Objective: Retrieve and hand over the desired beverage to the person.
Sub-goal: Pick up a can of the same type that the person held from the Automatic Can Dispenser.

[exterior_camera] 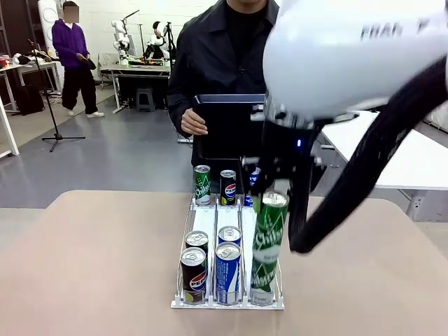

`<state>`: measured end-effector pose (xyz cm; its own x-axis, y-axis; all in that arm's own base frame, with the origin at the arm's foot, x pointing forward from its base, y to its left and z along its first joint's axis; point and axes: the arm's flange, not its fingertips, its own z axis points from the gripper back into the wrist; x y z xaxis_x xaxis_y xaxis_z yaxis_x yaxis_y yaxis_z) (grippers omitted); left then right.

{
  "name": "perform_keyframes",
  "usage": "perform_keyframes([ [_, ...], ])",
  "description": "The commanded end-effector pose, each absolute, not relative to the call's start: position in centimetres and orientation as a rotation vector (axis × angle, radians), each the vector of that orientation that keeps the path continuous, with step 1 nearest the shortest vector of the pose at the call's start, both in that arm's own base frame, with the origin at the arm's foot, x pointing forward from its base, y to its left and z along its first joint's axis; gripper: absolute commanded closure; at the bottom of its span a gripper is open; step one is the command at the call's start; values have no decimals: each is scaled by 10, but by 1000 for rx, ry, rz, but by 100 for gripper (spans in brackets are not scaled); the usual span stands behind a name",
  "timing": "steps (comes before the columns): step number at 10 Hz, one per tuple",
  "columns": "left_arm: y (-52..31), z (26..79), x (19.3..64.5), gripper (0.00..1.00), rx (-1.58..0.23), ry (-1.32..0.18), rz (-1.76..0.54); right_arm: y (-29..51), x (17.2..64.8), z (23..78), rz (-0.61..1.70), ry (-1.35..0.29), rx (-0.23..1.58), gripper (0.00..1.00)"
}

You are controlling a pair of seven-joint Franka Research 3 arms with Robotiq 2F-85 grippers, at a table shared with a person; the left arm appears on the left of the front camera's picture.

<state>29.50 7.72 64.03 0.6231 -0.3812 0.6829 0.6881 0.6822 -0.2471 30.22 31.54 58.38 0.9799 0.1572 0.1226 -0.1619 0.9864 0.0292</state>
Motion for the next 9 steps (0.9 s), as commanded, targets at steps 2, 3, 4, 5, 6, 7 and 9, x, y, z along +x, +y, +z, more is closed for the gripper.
perform_keyframes([
  [2,79,640,295,0,-539,-650,-671,332,318,655,130,-185,-6,100],
  [3,79,640,295,0,-539,-650,-671,335,321,669,123,-188,-9,100],
  [4,79,640,295,0,-539,-650,-671,337,324,677,117,-186,-15,100],
  [5,79,640,295,0,-539,-650,-671,337,327,680,108,-189,-9,100],
  [6,79,640,295,0,-539,-650,-671,335,329,682,102,-184,-10,100],
  [7,79,640,295,0,-539,-650,-671,331,328,681,107,-183,-4,100],
  [9,79,640,295,0,-539,-650,-671,331,324,679,133,-184,18,100],
])
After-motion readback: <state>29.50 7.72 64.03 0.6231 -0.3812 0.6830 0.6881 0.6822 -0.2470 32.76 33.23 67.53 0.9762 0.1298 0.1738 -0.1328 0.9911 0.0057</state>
